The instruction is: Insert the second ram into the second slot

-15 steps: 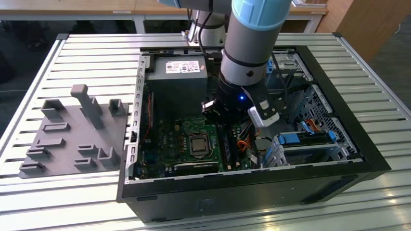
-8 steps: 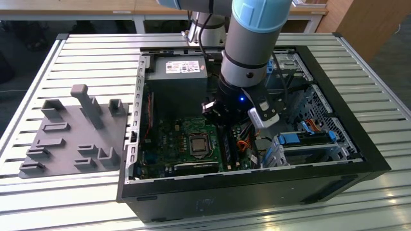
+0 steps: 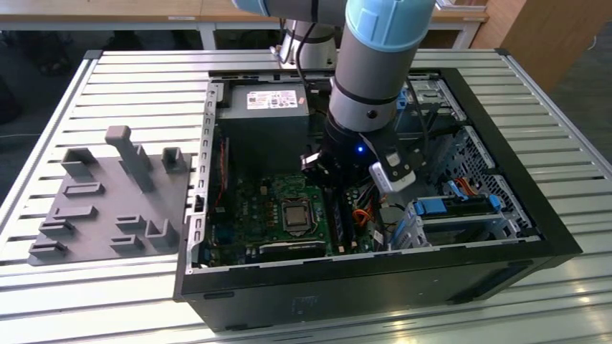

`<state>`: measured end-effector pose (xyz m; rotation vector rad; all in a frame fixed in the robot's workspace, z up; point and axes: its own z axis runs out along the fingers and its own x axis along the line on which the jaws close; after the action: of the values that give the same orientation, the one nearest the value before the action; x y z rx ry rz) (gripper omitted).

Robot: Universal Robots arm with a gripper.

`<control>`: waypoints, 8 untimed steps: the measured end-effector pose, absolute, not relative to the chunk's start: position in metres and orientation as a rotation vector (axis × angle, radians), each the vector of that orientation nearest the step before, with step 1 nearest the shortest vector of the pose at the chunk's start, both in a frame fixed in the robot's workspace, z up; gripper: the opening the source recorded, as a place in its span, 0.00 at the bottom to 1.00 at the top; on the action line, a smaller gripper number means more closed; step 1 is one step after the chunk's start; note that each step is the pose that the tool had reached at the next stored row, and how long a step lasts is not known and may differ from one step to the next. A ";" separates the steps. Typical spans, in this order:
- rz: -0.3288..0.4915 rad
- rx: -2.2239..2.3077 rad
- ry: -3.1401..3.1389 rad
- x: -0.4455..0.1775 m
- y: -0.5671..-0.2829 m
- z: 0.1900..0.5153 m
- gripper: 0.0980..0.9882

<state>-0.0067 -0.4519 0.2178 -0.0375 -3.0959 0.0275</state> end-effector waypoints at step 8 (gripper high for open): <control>0.028 -0.038 -3.096 -0.007 -0.453 0.216 0.04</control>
<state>-0.0067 -0.4529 0.2162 -0.0375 -3.0959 0.0275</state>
